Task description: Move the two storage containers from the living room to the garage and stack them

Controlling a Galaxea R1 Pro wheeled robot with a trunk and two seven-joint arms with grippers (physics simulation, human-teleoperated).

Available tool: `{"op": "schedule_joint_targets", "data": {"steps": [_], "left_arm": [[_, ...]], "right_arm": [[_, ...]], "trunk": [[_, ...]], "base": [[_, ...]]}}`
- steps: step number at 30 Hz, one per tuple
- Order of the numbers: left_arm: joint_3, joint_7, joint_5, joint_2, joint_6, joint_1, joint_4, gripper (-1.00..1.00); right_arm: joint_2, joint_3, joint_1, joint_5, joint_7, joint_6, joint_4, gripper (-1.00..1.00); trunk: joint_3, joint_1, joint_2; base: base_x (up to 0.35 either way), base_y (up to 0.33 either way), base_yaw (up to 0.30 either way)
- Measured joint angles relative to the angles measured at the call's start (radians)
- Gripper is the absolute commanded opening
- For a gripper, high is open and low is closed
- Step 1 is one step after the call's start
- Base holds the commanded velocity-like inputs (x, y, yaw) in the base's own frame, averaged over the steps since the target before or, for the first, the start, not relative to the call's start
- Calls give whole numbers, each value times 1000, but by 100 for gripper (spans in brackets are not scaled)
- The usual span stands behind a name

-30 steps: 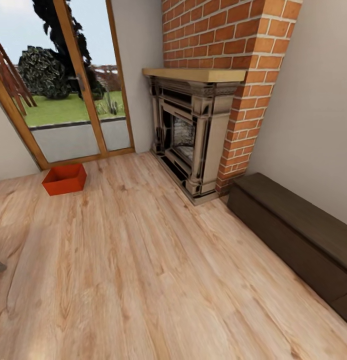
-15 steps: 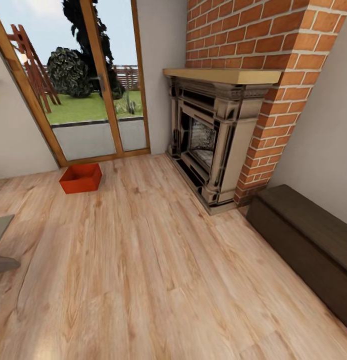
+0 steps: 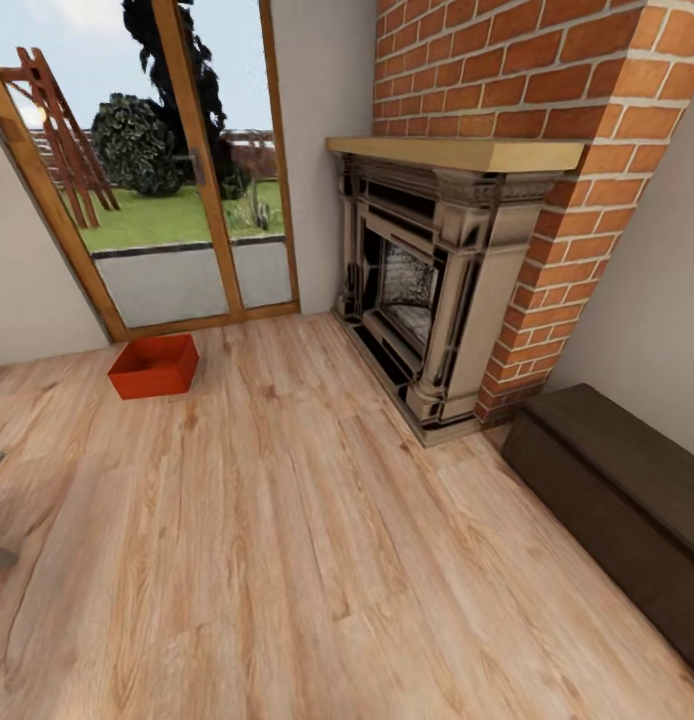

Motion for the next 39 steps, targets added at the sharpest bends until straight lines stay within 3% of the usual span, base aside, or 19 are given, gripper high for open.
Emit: {"op": "schedule_joint_targets", "data": {"steps": [25, 39], "left_arm": [[0, 0, 0, 0, 0, 0, 0, 100], [0, 0, 0, 0, -3, 0, -1, 100]], "right_arm": [[1, 0, 0, 0, 0, -1, 0, 100], [1, 0, 0, 0, 0, -2, 0, 100]], "trunk": [[0, 0, 0], [0, 0, 0]], "base": [[322, 0, 3], [318, 0, 170]]}}
